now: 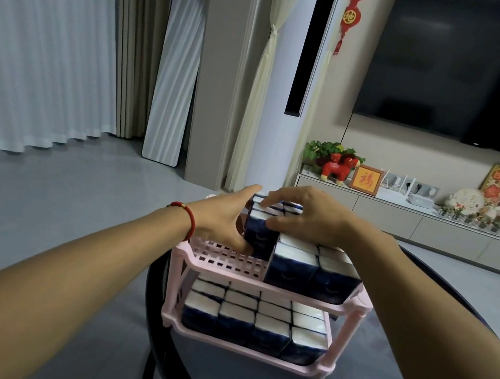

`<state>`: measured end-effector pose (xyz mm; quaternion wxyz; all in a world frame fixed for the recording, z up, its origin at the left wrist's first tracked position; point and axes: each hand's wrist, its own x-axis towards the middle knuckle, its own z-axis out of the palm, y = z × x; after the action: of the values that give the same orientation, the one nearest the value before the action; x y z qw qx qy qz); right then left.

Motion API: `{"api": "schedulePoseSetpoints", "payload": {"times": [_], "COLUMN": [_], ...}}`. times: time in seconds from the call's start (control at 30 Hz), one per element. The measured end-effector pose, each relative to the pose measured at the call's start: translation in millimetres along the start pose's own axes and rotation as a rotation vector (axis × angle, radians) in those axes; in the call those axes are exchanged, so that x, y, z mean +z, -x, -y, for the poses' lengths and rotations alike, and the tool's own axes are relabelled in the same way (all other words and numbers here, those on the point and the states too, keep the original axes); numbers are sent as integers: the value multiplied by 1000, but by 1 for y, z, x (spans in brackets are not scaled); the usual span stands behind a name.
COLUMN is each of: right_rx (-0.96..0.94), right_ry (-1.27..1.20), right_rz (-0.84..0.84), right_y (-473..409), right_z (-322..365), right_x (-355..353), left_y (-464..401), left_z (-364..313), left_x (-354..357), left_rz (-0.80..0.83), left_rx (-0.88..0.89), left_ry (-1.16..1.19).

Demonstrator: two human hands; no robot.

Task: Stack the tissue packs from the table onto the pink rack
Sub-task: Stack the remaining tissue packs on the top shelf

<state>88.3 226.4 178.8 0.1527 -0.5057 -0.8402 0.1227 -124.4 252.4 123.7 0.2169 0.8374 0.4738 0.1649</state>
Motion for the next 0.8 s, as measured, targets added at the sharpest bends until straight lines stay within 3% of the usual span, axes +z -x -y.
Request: {"api": "schedulePoseSetpoints", "payload": {"times": [0.23,0.47,0.8], "right_rx": [-2,24,22], "right_ry": [-9,23,-157], "right_rz": [3,-12,-368], "right_y": [2,2,71], "right_z": [-1,0,-14], "right_x": [-1,0,-15], "left_y": [6,-1,2], "left_z": [-1,3,-1], "left_x": [-1,4,0], "left_rz": [-27,-86,-34], "left_rx": [87,114,144], "left_ry": [8,-181,-98]}}
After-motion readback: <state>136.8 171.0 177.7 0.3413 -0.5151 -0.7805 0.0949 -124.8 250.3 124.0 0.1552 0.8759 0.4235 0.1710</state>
